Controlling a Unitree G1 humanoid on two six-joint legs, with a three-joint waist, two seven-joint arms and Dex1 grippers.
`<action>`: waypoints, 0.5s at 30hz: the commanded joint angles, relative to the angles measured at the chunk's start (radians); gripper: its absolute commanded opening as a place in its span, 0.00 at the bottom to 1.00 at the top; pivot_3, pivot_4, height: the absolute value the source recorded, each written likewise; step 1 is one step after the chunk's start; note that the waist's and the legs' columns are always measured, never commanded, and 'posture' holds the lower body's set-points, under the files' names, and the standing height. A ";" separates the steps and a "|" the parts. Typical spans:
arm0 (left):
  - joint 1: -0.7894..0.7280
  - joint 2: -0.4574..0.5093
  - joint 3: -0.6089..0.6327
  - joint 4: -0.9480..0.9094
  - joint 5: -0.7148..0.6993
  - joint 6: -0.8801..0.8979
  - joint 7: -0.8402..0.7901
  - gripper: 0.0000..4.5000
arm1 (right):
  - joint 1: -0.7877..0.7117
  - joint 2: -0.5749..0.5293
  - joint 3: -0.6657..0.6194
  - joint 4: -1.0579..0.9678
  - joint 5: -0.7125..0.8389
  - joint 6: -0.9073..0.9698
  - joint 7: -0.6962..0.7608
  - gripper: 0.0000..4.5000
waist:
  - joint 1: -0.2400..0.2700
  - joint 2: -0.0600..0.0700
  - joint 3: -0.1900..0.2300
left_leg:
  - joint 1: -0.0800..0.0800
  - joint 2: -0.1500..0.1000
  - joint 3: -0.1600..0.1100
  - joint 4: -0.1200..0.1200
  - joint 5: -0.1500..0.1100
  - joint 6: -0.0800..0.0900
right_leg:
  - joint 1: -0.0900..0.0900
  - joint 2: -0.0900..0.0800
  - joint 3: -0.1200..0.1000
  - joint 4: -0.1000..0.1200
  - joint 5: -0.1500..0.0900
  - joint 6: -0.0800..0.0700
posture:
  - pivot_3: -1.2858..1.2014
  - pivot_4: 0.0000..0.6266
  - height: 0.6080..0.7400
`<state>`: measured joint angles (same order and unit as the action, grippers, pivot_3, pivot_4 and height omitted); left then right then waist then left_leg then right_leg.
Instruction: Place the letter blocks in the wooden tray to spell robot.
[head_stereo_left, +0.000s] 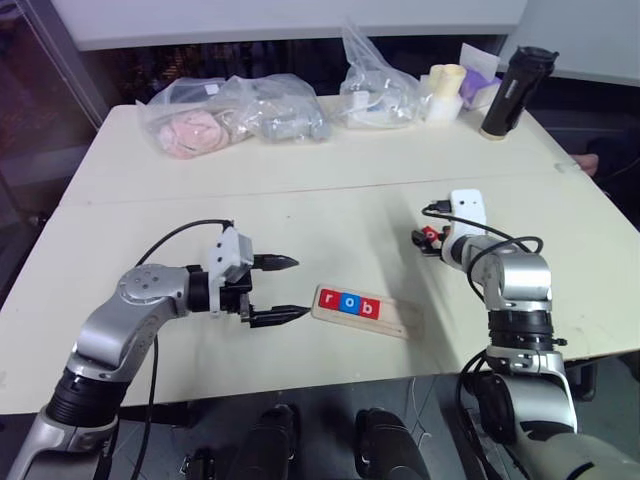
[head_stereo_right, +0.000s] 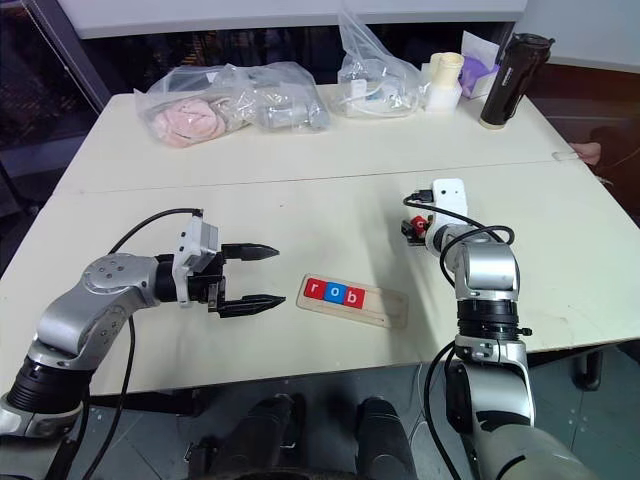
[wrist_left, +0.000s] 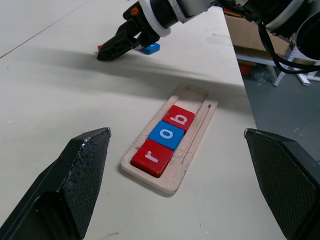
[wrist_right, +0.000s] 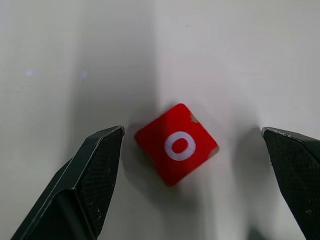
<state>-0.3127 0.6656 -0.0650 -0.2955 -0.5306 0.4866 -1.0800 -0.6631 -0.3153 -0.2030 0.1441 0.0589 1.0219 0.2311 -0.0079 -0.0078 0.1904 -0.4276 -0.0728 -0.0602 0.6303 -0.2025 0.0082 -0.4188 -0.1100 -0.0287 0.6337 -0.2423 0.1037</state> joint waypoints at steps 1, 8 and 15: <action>-0.007 0.001 0.005 -0.026 0.001 -0.015 0.001 1.00 | 0.012 -0.038 0.044 -0.016 0.024 -0.040 0.064 0.99 | -0.004 0.000 0.000 | 0.000 0.000 0.000 0.000 0.000 0.000 | 0.000 0.000 0.000 0.000 0.000 0.000 | 0.52 0.24 0.88; -0.022 -0.006 -0.005 -0.019 0.004 -0.016 -0.002 1.00 | 0.050 -0.206 0.169 0.127 0.036 -0.230 0.335 0.99 | -0.003 0.000 0.000 | 0.001 0.000 0.000 0.001 0.000 0.000 | 0.001 0.000 0.000 0.000 0.000 0.000 | 0.52 0.24 0.88; -0.025 -0.008 -0.006 -0.018 0.006 -0.019 -0.004 1.00 | 0.014 -0.313 0.242 0.307 0.014 -0.436 0.522 0.99 | -0.003 0.000 0.000 | 0.004 0.000 0.000 0.001 0.000 0.000 | 0.006 0.000 -0.001 -0.002 0.000 0.000 | 0.52 0.24 0.88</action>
<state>-0.3223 0.6611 -0.0670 -0.2953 -0.5252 0.4863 -1.0814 -0.6506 -0.6122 0.0157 0.4089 0.0924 0.6103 0.7222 -0.0107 -0.0081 0.1902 -0.4239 -0.0726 -0.0607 0.6309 -0.2026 0.0084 -0.4130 -0.1099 -0.0297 0.6321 -0.2425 0.1039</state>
